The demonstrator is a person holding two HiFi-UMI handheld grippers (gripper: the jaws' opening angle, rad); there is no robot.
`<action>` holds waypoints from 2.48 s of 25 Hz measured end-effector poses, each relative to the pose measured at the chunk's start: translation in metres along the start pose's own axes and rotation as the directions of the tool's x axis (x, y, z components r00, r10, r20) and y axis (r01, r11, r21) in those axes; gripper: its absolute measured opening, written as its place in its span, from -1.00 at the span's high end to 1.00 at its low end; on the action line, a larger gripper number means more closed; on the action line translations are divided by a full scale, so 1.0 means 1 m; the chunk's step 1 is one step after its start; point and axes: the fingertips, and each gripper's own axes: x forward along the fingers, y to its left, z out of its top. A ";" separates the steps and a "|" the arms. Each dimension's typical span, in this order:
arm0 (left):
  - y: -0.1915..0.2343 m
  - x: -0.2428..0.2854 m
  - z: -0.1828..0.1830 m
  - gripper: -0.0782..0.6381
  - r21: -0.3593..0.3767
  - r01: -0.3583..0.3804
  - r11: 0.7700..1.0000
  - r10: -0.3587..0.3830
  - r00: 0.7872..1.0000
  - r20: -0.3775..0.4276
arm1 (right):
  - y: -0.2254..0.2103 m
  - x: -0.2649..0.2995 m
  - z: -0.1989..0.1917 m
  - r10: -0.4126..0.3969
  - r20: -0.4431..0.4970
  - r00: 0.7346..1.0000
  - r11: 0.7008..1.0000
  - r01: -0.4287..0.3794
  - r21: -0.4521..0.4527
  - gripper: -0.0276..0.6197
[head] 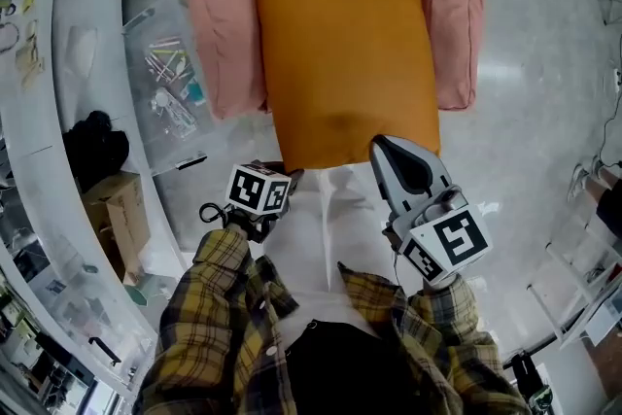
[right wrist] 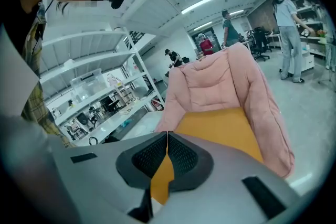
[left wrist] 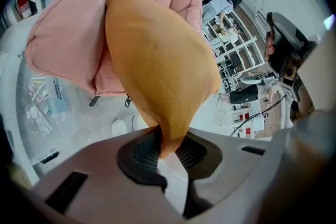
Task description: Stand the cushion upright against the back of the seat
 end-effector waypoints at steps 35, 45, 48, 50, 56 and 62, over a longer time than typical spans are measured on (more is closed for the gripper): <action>-0.201 -0.249 0.162 0.64 -0.121 0.580 0.805 -0.408 0.690 0.598 | 0.062 -0.158 0.212 0.101 0.387 0.917 0.985 -0.037 -0.170 0.85; -0.184 -0.316 0.269 0.64 -0.005 0.577 0.817 -0.444 0.635 0.632 | 0.042 -0.101 0.265 0.083 0.393 0.916 0.982 -0.008 -0.189 0.85; -0.172 -0.334 0.307 0.64 0.024 0.556 0.831 -0.445 0.637 0.629 | 0.035 -0.075 0.286 0.081 0.388 0.918 0.982 -0.006 -0.189 0.85; -0.161 -0.345 0.332 0.64 0.038 0.545 0.838 -0.444 0.639 0.628 | 0.031 -0.054 0.297 0.078 0.382 0.921 0.983 -0.007 -0.185 0.85; -0.126 -0.366 0.399 0.64 0.064 0.502 0.862 -0.425 0.649 0.631 | 0.013 -0.004 0.320 0.055 0.371 0.927 0.988 0.004 -0.156 0.85; -0.086 -0.381 0.461 0.64 0.056 0.461 0.886 -0.379 0.647 0.662 | -0.005 0.036 0.337 0.021 0.358 0.934 0.993 0.022 -0.117 0.85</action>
